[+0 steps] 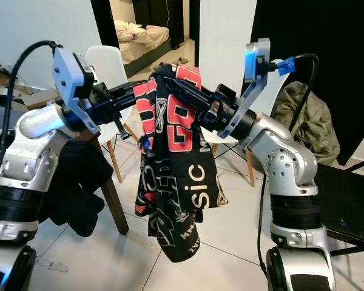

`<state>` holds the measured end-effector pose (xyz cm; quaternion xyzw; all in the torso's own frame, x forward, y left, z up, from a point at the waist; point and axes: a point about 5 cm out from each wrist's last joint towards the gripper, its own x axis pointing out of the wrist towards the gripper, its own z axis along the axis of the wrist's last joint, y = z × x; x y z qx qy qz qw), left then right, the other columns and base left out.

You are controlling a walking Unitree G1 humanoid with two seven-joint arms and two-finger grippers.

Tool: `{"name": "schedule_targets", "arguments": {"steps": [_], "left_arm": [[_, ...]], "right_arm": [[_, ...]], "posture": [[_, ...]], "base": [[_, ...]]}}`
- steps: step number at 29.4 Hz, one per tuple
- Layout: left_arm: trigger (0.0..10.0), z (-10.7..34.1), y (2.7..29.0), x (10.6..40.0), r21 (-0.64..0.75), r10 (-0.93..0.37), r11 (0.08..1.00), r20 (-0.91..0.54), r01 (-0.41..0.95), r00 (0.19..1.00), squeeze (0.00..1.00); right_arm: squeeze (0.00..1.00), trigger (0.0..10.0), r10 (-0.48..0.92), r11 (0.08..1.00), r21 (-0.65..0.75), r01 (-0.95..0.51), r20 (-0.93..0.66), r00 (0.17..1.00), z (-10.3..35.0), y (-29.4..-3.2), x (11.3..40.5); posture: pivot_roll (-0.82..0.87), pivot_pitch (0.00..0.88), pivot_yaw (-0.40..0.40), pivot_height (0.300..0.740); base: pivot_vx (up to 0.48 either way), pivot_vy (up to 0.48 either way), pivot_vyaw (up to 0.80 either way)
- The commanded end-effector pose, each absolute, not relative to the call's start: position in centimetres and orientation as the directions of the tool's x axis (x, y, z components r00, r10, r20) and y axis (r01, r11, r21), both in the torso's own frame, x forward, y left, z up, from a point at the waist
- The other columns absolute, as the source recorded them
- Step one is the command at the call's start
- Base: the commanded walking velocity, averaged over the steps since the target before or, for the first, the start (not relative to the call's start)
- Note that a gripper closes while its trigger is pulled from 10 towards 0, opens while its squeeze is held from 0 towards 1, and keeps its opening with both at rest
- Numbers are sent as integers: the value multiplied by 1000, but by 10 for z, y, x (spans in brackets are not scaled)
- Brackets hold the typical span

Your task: Hang hanger

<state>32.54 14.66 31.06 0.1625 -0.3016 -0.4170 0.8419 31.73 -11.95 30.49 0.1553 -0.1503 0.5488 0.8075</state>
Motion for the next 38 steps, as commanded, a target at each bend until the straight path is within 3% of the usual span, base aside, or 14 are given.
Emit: {"name": "schedule_targets", "arguments": {"steps": [1,3,5,6,7,14,24,25,30,31,32,36,38], "left_arm": [[0,321,152,326,529,-785,619,408,580,466,0],[0,322,153,326,532,-782,623,410,574,469,0],[0,328,159,325,541,-772,635,420,551,477,0],[0,328,159,325,541,-772,635,420,551,477,0],[0,331,161,325,546,-767,640,425,540,480,0],[0,334,164,325,558,-769,638,419,532,483,0],[0,329,162,327,566,-775,628,396,535,492,0],[0,328,162,328,566,-776,627,393,535,494,0],[0,328,162,328,566,-776,627,388,535,498,0],[0,328,162,329,566,-776,626,385,535,500,0],[0,328,162,329,567,-776,625,381,535,503,0],[0,327,162,330,566,-776,625,376,537,507,0],[0,327,162,331,559,-773,629,378,540,510,0]], "right_arm": [[0,0,817,401,107,-910,408,408,301,-121,324],[0,0,810,422,118,-899,396,432,299,-122,327],[0,0,753,552,183,-814,309,581,283,-127,344],[0,0,753,552,183,-814,309,581,283,-127,344],[0,0,707,619,226,-752,257,659,273,-131,354],[0,0,644,678,319,-663,179,744,256,-135,363],[0,0,620,689,362,-628,154,769,251,-134,366],[0,9961,626,697,333,-635,149,765,251,-135,366],[0,10000,650,713,218,-667,151,744,253,-135,363],[871,10000,652,718,186,-670,156,742,254,-136,362],[1000,10000,668,716,130,-686,159,727,255,-138,359],[1000,10000,672,728,20,-685,176,719,258,-148,354],[1000,10000,630,775,-65,-628,152,762,258,-165,354]], "posture": [[-55,0,1,740],[-55,0,1,740],[-51,0,-1,740],[-51,0,-1,740],[-48,0,-1,740],[-46,0,2,740],[-50,0,3,740],[-50,0,3,740],[-49,0,6,740],[-50,0,7,740],[-48,0,8,740],[-46,0,8,740],[-46,0,12,740]], "base": [[0,0,0],[0,0,0],[0,0,0],[0,0,0],[0,0,0],[0,0,0],[0,0,0],[0,0,0],[0,0,0],[0,0,0],[0,0,0],[0,0,0],[0,0,0]]}}
